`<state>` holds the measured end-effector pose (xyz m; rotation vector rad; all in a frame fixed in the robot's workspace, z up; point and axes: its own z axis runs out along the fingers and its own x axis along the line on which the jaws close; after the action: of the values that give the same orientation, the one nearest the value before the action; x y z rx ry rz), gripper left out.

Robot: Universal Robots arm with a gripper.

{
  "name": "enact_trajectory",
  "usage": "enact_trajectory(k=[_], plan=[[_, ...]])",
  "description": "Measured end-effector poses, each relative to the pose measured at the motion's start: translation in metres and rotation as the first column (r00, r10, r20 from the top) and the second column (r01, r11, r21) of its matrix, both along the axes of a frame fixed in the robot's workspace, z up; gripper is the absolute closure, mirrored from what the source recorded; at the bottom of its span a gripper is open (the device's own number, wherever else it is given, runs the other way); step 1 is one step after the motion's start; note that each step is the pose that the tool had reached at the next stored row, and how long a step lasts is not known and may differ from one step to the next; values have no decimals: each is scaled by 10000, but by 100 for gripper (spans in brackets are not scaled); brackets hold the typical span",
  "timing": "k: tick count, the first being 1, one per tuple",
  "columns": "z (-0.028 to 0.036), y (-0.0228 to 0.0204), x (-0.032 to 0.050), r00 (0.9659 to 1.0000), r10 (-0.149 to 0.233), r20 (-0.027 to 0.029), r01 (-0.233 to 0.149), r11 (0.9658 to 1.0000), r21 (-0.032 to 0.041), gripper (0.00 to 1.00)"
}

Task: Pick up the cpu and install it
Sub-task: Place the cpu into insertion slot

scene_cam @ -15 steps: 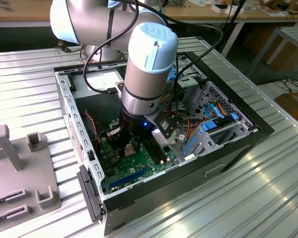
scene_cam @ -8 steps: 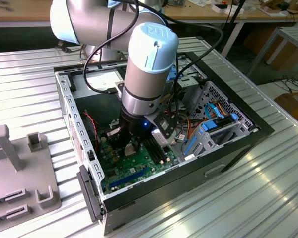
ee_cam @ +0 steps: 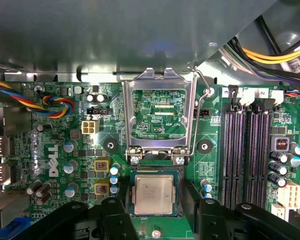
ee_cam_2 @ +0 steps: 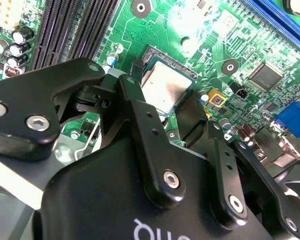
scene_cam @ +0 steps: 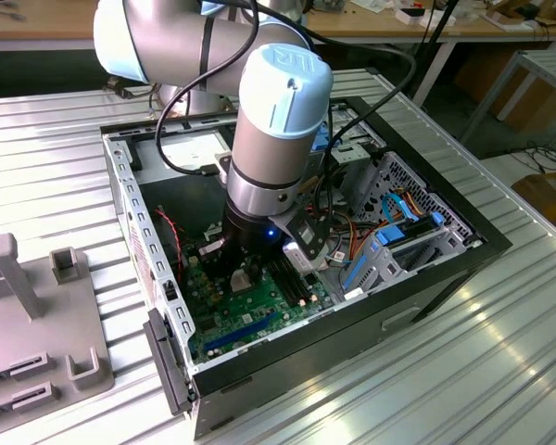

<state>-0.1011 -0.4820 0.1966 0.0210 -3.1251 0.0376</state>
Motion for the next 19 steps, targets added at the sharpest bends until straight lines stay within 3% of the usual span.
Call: enact_trajectory(k=[15,19], plan=[[1,0,17,10000,-1,-4,1,10000,-3,46],[9,1,19,10000,2,-36,-2,10000,1,46]])
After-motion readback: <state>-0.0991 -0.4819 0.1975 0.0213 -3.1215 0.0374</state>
